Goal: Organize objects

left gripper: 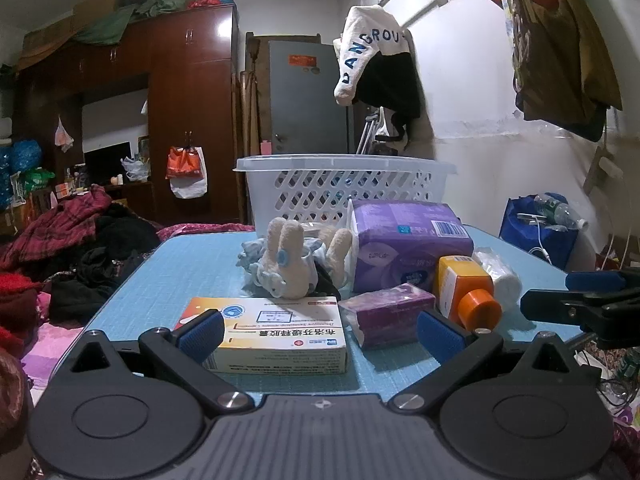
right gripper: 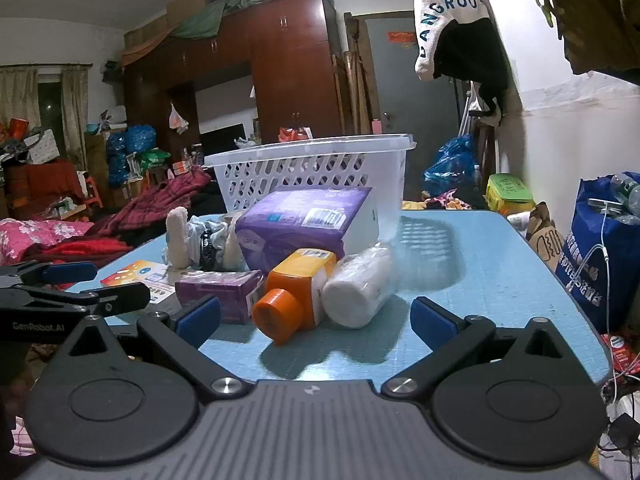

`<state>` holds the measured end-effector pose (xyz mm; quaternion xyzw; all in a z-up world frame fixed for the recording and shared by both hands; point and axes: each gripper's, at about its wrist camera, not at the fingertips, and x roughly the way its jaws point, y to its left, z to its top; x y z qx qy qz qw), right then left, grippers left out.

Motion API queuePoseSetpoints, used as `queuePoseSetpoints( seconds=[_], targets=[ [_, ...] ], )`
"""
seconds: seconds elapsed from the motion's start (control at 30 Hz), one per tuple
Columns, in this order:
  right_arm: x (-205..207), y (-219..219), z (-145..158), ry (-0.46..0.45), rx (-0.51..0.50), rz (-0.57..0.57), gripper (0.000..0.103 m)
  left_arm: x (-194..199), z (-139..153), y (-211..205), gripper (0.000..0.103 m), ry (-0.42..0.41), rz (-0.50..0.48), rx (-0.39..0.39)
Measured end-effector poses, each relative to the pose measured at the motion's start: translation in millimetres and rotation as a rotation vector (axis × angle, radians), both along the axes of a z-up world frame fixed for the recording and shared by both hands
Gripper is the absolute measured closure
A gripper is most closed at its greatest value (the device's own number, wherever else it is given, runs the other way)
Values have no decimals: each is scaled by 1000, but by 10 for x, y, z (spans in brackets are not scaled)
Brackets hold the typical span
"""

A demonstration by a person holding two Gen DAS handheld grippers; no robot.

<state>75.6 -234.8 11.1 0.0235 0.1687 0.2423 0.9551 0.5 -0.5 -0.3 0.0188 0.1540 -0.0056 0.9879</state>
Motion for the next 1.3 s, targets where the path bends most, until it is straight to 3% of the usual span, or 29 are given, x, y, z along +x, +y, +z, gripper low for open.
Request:
queuePoseSetpoints(
  seconds=[1.3],
  targets=[
    [13, -9, -6, -4, -5, 11, 0, 43, 6, 36, 0, 7, -23, -15]
  ],
)
